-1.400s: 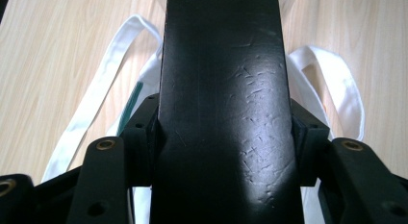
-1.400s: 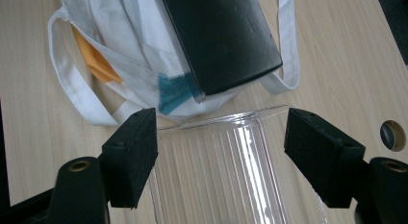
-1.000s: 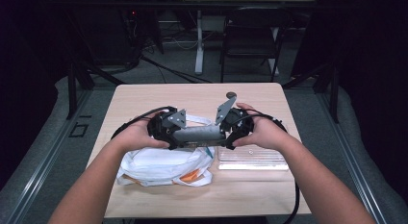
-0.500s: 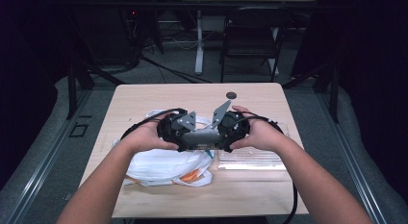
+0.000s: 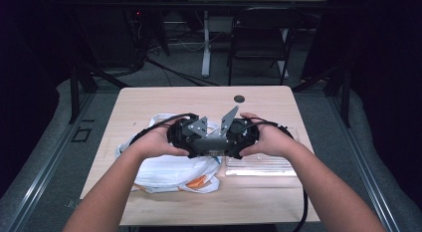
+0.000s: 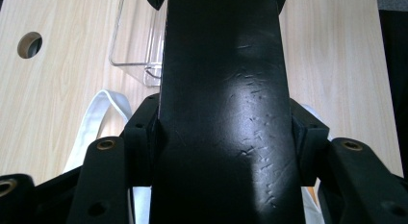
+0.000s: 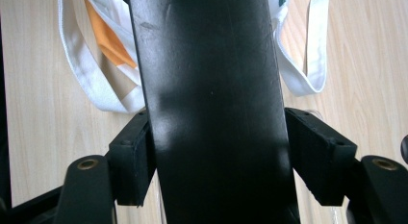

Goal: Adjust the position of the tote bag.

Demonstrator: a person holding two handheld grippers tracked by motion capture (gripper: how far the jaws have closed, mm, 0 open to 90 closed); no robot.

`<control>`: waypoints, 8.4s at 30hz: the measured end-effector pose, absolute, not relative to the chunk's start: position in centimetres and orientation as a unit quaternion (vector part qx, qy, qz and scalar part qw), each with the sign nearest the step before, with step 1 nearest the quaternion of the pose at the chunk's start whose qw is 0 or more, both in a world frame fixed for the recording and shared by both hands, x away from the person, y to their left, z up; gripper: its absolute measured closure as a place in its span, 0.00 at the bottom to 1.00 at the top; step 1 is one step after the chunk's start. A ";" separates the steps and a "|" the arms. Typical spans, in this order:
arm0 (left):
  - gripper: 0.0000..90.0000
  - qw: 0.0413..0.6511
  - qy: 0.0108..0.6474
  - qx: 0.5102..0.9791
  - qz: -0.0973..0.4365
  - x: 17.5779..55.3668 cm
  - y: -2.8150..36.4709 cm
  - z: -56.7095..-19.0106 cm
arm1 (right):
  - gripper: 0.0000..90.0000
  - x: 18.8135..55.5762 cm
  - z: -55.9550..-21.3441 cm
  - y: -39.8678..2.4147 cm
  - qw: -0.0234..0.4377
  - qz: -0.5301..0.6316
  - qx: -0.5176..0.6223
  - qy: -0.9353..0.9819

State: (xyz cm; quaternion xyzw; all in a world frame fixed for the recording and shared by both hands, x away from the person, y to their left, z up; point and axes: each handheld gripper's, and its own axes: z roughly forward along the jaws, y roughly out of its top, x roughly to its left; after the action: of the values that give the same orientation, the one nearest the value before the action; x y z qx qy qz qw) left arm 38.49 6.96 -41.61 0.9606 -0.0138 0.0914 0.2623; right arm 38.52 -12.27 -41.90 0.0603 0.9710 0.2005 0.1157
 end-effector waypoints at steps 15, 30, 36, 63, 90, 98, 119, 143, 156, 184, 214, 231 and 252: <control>0.48 0.264 -0.026 0.959 0.101 38.5 6.4 -41.8 | 0.43 38.5 -42.4 -12.1 0.110 0.194 0.049 0.973; 0.44 0.268 -0.006 0.959 0.091 38.5 6.2 -42.0 | 0.46 38.4 -42.5 -12.3 0.103 0.182 0.033 0.977; 0.39 0.276 0.012 0.956 0.095 38.6 6.7 -41.5 | 0.46 38.5 -42.4 -12.8 0.106 0.193 0.045 0.974; 0.37 0.262 0.056 0.956 0.117 38.6 10.8 -40.5 | 0.46 39.4 -42.4 -15.3 0.112 0.167 0.061 0.978; 0.37 0.212 0.157 0.958 0.113 38.8 14.9 -45.0 | 0.46 40.3 -43.0 -20.7 0.133 0.135 0.111 0.976; 0.38 0.220 0.175 0.953 0.110 38.9 16.0 -46.0 | 0.46 40.7 -44.0 -21.7 0.133 0.125 0.119 0.976; 0.38 0.217 0.177 0.954 0.106 38.6 16.5 -47.3 | 0.46 41.9 -47.6 -23.6 0.121 0.097 0.144 0.977; 0.39 0.221 0.184 0.952 0.106 38.3 17.2 -47.9 | 0.46 43.8 -50.0 -22.4 0.119 0.081 0.144 0.979; 0.39 0.219 0.176 0.954 0.104 38.1 16.8 -48.0 | 0.46 44.4 -51.0 -22.1 0.112 0.077 0.143 0.980; 0.39 0.217 0.176 0.954 0.105 37.8 17.3 -47.9 | 0.45 44.4 -51.8 -21.5 0.112 0.054 0.152 0.981; 0.46 0.255 0.230 0.929 0.137 35.8 18.5 -47.6 | 0.51 41.8 -47.2 -21.2 0.163 0.160 0.263 0.937; 0.53 0.282 0.275 0.910 0.128 34.6 19.2 -49.1 | 0.58 39.9 -48.0 -19.7 0.206 0.200 0.332 0.898; 0.61 0.306 0.317 0.887 0.140 33.3 20.2 -49.2 | 0.62 37.6 -47.3 -22.0 0.218 0.259 0.411 0.847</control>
State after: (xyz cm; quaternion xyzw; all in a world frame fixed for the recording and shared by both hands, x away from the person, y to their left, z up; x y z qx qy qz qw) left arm 33.27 20.22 -49.22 0.8868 0.3171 0.1396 0.3058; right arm 37.59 -22.01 -47.29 0.4108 0.8466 0.2592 0.2176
